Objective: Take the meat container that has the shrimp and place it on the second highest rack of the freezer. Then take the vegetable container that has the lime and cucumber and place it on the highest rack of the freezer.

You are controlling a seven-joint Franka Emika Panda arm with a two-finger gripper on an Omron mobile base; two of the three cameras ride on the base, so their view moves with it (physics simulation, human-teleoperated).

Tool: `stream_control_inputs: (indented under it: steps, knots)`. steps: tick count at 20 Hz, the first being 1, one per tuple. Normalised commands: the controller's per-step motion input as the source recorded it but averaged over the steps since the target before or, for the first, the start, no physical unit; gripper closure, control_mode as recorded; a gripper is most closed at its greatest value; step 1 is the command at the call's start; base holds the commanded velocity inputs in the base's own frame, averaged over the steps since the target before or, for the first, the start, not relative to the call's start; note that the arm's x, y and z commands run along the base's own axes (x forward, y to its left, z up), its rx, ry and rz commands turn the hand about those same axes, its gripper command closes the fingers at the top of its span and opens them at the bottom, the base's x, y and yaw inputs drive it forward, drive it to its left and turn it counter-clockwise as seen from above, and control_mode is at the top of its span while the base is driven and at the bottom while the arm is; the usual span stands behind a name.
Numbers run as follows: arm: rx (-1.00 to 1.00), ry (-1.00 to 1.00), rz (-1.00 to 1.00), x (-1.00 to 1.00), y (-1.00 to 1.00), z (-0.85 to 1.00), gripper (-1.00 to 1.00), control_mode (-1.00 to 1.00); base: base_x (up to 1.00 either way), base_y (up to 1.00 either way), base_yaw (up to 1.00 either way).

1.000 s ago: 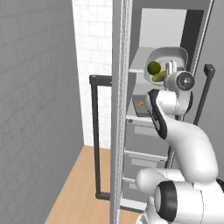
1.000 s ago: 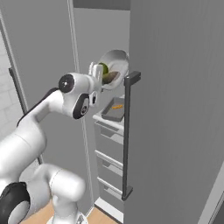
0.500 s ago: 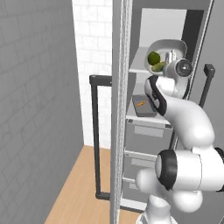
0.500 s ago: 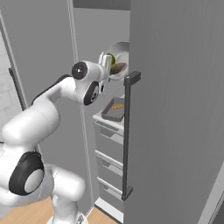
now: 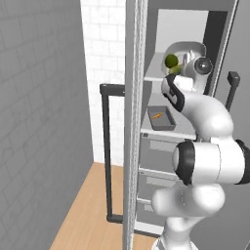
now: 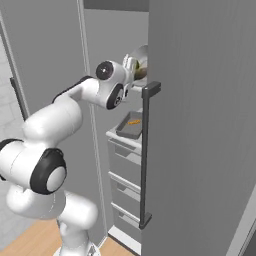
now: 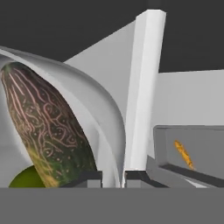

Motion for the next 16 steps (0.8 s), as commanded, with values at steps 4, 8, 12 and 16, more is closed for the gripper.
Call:
stream_control_inputs:
  steps: [4,8,12,16]
  knots:
    - [0.04,0.12,0.0,0.74,-0.21,0.0,1.0,-1.0,0.0,0.0,0.0]
    - [0.01,0.14,0.0,0.71,-0.14,-0.22,1.0,-1.0,0.0,0.0,0.0]
    - [0.0,0.17,0.03,0.53,-0.04,-0.52,1.0,-1.0,0.0,0.0,0.0]
    - [0.0,0.16,0.03,0.43,0.0,-0.67,1.0,-1.0,0.0,0.0,0.0]
